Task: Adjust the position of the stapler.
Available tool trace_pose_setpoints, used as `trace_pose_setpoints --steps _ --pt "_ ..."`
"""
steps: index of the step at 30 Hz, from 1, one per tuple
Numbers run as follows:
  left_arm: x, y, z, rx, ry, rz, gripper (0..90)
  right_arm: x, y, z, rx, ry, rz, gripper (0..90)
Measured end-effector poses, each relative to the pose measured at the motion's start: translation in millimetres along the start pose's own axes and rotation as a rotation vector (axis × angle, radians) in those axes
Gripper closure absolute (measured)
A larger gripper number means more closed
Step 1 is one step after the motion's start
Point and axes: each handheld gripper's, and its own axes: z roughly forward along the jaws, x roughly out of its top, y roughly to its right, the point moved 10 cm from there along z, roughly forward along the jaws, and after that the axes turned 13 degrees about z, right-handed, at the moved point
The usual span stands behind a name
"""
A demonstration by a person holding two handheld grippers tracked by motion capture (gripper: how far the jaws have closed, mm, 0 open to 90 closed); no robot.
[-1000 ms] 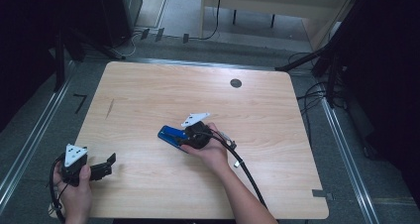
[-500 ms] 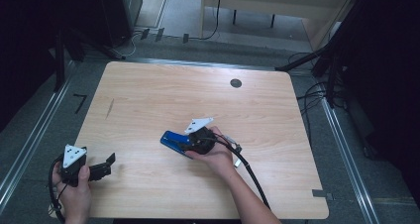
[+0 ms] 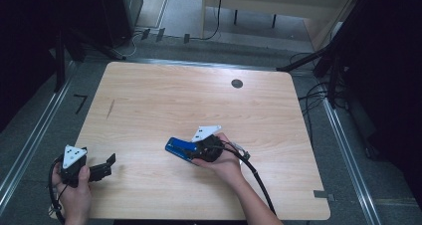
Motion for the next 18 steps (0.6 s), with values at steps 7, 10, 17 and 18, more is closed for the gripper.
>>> trace_pose_setpoints --steps 7,10,17,18 --pt "1.6 1.4 -1.9 -0.010 0.009 0.011 0.5 -9.2 -4.7 -7.6 0.004 -0.005 -0.020 67.0" --pt "3.8 4.2 -2.6 -0.026 0.016 0.005 0.5 -12.5 -6.2 -10.4 0.011 -0.008 -0.033 67.0" --pt "9.9 18.9 -1.5 -0.053 0.026 0.033 0.5 -18.5 -9.9 -14.9 0.019 -0.006 -0.057 67.0" --pt "10.7 21.3 -1.6 -0.059 0.025 0.036 0.5 -19.2 -10.1 -15.5 0.019 -0.008 -0.061 67.0"
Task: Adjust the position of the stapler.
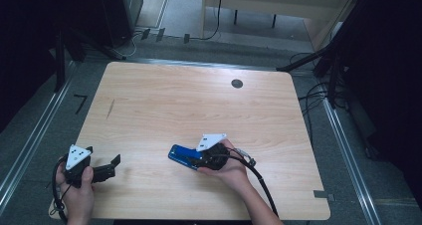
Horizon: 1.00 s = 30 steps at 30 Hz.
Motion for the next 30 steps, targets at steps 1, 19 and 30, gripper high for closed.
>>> trace_pose_setpoints --steps 1,19,30 --pt "1.2 2.7 0.6 -0.004 0.004 0.001 0.5 -0.4 -0.5 -0.3 0.002 -0.001 0.000 67.0" --pt "23.2 69.5 15.8 -0.165 0.021 0.050 0.5 2.7 1.0 -34.5 -0.024 0.118 0.102 44.6" --pt "35.2 112.2 29.4 -0.183 0.020 0.085 26.9 -10.8 7.2 -70.6 -0.051 0.199 0.123 54.7"
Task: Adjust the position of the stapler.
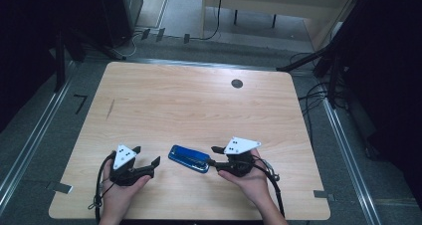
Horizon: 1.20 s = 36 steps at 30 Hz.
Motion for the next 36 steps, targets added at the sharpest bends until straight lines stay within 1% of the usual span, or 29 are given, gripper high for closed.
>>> trace_pose_setpoints --steps 2,4,6,7,8,10,11,12,14,16,18,20,21,22,25,26,29,32,34,36 --pt "2.0 6.6 3.2 -0.011 0.004 0.015 36.7 -5.1 3.1 -4.6 -0.013 0.000 0.005 55.5" --pt "3.6 14.2 6.7 -0.038 0.007 0.018 45.9 -9.9 6.6 -8.4 -0.023 0.011 0.018 55.5" --pt "4.7 21.5 10.7 -0.060 0.005 0.020 53.6 -15.2 9.8 -11.4 -0.028 0.014 0.048 56.6" --pt "4.6 24.8 12.8 -0.064 -0.004 0.026 56.2 -17.2 11.6 -12.9 -0.033 0.020 0.058 57.1" --pt "4.8 28.8 14.9 -0.077 -0.009 0.030 59.3 -18.7 14.0 -14.5 -0.043 0.029 0.068 58.5" --pt "5.6 37.0 18.8 -0.106 -0.018 0.046 65.0 -20.1 18.2 -17.4 -0.049 0.049 0.109 61.8" --pt "6.3 40.8 20.3 -0.117 -0.022 0.057 67.9 -19.9 21.2 -18.0 -0.057 0.064 0.119 63.5" --pt "7.2 44.4 22.0 -0.126 -0.026 0.065 70.8 -20.0 24.2 -18.5 -0.076 0.073 0.135 64.5" --pt "9.3 50.2 25.7 -0.138 -0.032 0.078 76.7 -20.6 26.9 -19.0 -0.087 0.078 0.149 67.5" --pt "10.9 54.4 30.2 -0.148 -0.035 0.076 81.4 -21.3 26.1 -19.2 -0.076 0.077 0.151 69.5" --pt "11.2 58.7 35.2 -0.159 -0.046 0.088 85.7 -22.5 25.2 -18.9 -0.080 0.073 0.145 70.3" --pt "11.7 64.5 39.5 -0.181 -0.048 0.093 90.0 -23.9 23.8 -18.6 -0.080 0.065 0.144 71.3" --pt "11.9 66.8 40.8 -0.186 -0.053 0.107 90.0 -24.5 22.7 -18.4 -0.076 0.062 0.151 71.6" --pt "12.9 69.4 41.6 -0.197 -0.046 0.120 90.0 -24.7 22.1 -18.1 -0.074 0.061 0.147 72.1" --pt "14.4 75.6 42.6 -0.236 -0.047 0.081 90.0 -26.3 21.1 -16.7 -0.077 0.054 0.143 73.0" --pt "14.4 77.5 43.4 -0.242 -0.051 0.088 90.0 -26.6 21.1 -16.5 -0.078 0.054 0.143 73.8" --pt "15.0 82.9 46.1 -0.245 -0.053 0.129 90.0 -27.4 20.7 -17.5 -0.078 0.054 0.141 75.9" --pt "15.9 85.3 49.3 -0.253 -0.061 0.140 90.0 -29.0 22.6 -17.7 -0.076 0.049 0.157 79.4" --pt "16.9 87.6 50.6 -0.261 -0.061 0.146 90.0 -32.3 23.7 -14.8 -0.070 0.033 0.166 83.0" --pt "18.0 90.8 51.3 -0.272 -0.054 0.143 90.0 -36.8 23.6 -11.1 -0.071 0.005 0.169 87.1"
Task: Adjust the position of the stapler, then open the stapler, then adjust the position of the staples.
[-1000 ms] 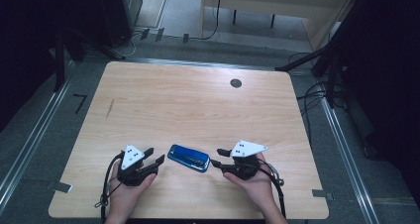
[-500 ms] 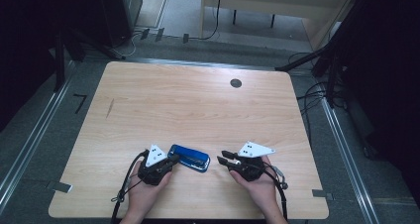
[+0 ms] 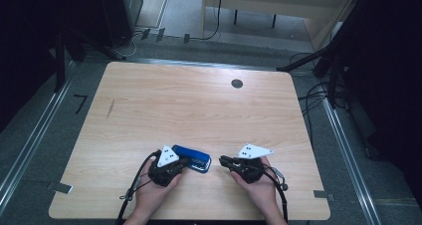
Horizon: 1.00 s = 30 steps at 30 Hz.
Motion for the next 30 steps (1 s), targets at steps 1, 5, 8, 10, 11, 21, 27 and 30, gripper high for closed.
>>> trace_pose_setpoints --steps 1,5,8,10,11,21,27,30 --pt "0.4 0.7 0.4 -0.001 -0.002 0.007 90.0 -1.8 -0.2 1.7 0.001 -0.012 -0.003 88.5" --pt "2.2 3.9 1.8 0.001 0.003 0.019 90.0 -5.7 -0.4 9.7 -0.001 -0.037 -0.006 90.0" --pt "3.0 6.0 2.6 0.001 0.003 0.035 90.0 -7.6 -3.4 13.3 0.003 -0.051 -0.012 90.0" --pt "2.7 6.3 2.7 -0.003 0.000 0.036 90.0 -8.0 -6.7 14.8 0.012 -0.051 -0.014 90.0" --pt "2.7 6.2 2.7 -0.007 0.000 0.036 90.0 -8.5 -7.8 15.1 0.013 -0.054 -0.015 90.0" --pt "2.1 6.3 2.9 -0.014 -0.004 0.039 90.0 -7.2 -9.8 17.7 0.010 -0.056 -0.012 90.0" --pt "0.9 6.6 3.3 -0.016 -0.017 0.040 90.0 -4.2 -12.8 22.2 0.014 -0.058 -0.020 90.0" --pt "1.0 6.8 3.5 -0.013 -0.017 0.042 90.0 -5.9 -16.3 25.8 0.023 -0.068 -0.029 90.0"
